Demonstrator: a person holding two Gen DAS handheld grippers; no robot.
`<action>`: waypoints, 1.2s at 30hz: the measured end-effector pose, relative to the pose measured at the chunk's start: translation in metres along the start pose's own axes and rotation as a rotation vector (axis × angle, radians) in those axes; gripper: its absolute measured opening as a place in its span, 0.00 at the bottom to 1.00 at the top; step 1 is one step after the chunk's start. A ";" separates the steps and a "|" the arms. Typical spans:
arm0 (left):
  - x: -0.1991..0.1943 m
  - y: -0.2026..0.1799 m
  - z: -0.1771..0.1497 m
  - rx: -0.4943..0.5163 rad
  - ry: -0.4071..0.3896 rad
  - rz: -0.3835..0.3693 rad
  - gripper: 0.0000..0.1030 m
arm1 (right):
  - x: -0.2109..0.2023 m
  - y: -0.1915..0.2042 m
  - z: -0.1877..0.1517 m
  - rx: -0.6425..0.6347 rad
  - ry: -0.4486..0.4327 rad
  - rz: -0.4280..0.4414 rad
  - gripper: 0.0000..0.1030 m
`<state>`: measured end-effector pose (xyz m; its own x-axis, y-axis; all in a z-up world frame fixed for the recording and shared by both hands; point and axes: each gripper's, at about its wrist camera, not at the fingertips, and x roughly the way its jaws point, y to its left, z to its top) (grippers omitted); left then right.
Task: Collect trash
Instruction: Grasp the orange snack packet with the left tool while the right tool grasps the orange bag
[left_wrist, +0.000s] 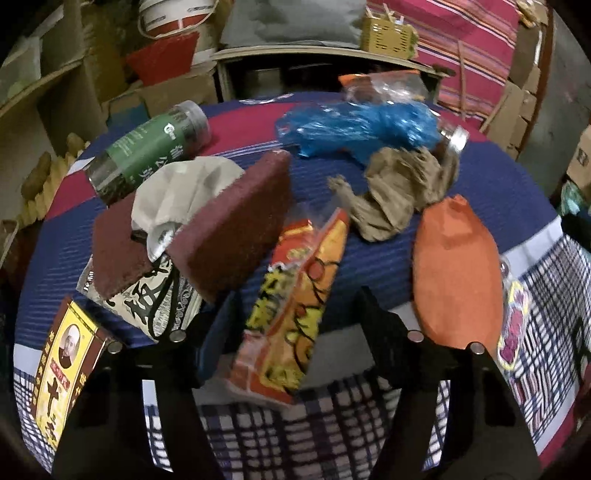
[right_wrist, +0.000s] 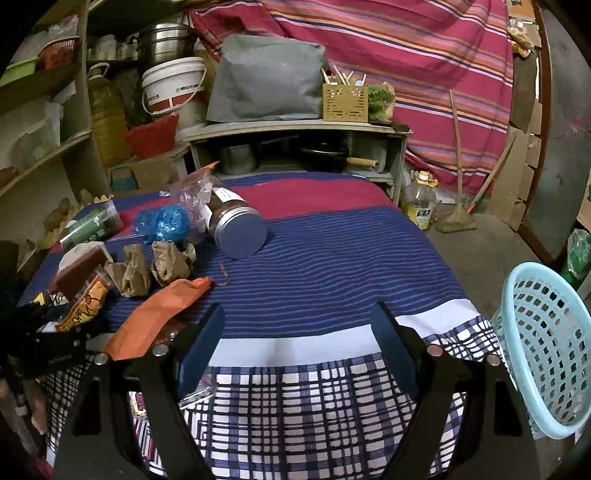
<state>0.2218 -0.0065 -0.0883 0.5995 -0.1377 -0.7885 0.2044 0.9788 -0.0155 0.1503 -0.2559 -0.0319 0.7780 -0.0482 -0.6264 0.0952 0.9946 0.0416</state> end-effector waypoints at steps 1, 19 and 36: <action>0.001 0.000 0.001 -0.003 -0.002 0.006 0.63 | 0.001 0.001 0.000 -0.001 0.003 0.003 0.78; -0.055 -0.007 0.009 0.005 -0.141 0.025 0.34 | 0.013 0.041 -0.012 -0.062 0.049 0.073 0.78; -0.071 0.041 0.016 -0.102 -0.186 0.076 0.33 | 0.057 0.098 -0.007 -0.082 0.162 0.126 0.77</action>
<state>0.2001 0.0409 -0.0225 0.7446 -0.0792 -0.6628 0.0796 0.9964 -0.0297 0.2000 -0.1605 -0.0693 0.6703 0.0856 -0.7371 -0.0521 0.9963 0.0684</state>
